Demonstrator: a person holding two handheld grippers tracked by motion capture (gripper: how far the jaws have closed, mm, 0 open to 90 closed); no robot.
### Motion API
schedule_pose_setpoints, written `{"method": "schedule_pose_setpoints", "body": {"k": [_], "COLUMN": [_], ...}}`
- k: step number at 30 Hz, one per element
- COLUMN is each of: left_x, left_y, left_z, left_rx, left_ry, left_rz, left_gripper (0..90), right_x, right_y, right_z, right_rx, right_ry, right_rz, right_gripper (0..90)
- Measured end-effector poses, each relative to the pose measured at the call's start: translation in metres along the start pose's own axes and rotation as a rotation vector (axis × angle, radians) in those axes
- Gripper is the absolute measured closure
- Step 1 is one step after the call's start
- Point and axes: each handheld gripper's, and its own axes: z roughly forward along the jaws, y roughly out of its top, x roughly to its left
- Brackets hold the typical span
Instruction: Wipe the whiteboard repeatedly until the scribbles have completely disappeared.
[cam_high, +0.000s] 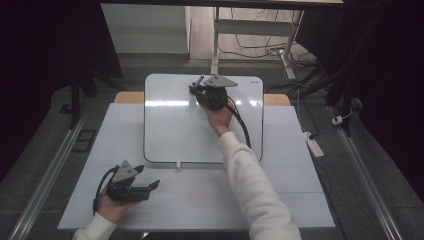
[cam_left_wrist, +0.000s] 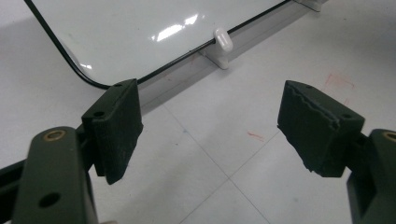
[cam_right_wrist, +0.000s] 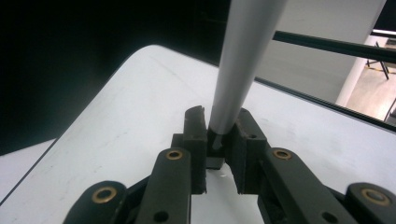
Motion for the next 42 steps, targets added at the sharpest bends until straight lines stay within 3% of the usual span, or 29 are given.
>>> {"method": "schedule_pose_setpoints", "body": {"k": [3, 5, 8, 10, 13, 19, 22, 27, 30, 35, 42], "left_x": [-0.001, -0.001, 0.0, 0.001, 0.0, 0.0, 0.0, -0.001, 0.0, 0.001, 0.003], "left_y": [0.0, 0.0, 0.0, 0.0, 0.0, 0.0, 0.0, 0.0, 0.0, 0.001, 0.002], "left_z": [0.0, 0.0, 0.001, 0.001, 0.0, 0.0, 0.0, 0.0, 0.0, 0.0, -0.002], "left_rx": [0.0, 0.001, 0.004, 0.003, 0.003, 0.001, 0.002, 0.002, 0.002, -0.013, -0.029], "left_ry": [0.001, 0.002, 0.002, 0.003, 0.005, 0.012, 0.014, 0.017, 0.015, 0.015, 0.021], "left_rz": [0.003, 0.004, 0.002, 0.0, 0.001, 0.005, 0.007, 0.008, 0.005, -0.005, -0.018], "left_gripper": [22.7, 22.7, 22.7, 22.7, 22.7, 22.7, 22.8, 22.8, 22.8, 22.9, 22.9], "right_x": [-0.01, -0.008, 0.0, -0.002, -0.013, -0.02, -0.019, -0.008, -0.005, 0.005, 0.016], "right_y": [0.0, 0.0, -0.004, -0.004, -0.006, -0.009, -0.014, -0.021, -0.028, -0.04, -0.063], "right_z": [-0.008, -0.009, -0.007, -0.01, -0.02, -0.041, -0.058, -0.09, -0.108, -0.132, -0.161], "right_rx": [-0.028, -0.032, 0.01, 0.018, 0.003, 0.026, 0.005, 0.01, 0.009, 0.038, 0.088], "right_ry": [-0.058, -0.055, 0.0, 0.006, -0.046, -0.076, -0.043, 0.005, 0.038, 0.061, 0.115], "right_rz": [0.049, 0.043, -0.012, -0.012, 0.036, 0.028, 0.067, 0.045, 0.067, 0.062, 0.098], "right_gripper": [77.8, 77.8, 77.8, 77.8, 77.8, 77.8, 77.8, 77.8, 77.7, 77.7, 77.7]}}
